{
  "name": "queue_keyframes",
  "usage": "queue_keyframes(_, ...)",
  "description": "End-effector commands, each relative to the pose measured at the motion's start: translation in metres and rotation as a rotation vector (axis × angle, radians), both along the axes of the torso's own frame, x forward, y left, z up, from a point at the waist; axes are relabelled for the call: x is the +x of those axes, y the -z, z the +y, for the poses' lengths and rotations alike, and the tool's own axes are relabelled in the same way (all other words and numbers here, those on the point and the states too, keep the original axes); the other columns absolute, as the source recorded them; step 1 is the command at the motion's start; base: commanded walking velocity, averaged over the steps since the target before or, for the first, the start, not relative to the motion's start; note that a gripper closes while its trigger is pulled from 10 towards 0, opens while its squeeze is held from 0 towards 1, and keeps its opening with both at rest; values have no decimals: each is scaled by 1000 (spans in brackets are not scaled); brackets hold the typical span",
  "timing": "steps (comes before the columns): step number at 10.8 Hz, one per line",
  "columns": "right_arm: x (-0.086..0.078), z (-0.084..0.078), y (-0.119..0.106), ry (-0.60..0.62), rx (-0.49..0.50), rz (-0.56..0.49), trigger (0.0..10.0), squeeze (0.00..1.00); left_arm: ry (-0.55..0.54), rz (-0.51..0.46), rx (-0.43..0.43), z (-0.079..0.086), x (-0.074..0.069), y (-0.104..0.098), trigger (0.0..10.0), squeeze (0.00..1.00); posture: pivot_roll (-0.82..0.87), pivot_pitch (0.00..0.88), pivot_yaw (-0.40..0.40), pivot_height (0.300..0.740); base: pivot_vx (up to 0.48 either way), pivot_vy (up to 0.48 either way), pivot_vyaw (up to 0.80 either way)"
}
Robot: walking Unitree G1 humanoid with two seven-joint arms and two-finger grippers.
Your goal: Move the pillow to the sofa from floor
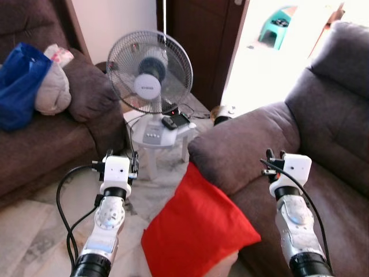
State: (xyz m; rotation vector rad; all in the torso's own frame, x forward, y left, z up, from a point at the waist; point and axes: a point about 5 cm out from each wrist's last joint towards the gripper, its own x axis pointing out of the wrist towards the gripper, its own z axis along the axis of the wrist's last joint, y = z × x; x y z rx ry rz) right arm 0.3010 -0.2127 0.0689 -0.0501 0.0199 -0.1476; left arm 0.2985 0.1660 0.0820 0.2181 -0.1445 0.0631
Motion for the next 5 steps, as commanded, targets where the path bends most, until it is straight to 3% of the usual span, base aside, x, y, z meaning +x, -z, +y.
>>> queue_keyframes(1, 3, -1, -5, -1, 0, -20, 10000, 0, 2, 2, -1, 0, -1, -2, 10000, 0, 34, 0, -48, 646, 0, 0, 0)
queue_keyframes(5, 3, 1, -6, -10, -4, -20, 10000, 0, 5, 0, 4, 1, 0, -4, 10000, 0, 37, 0, -48, 646, 0, 0, 0)
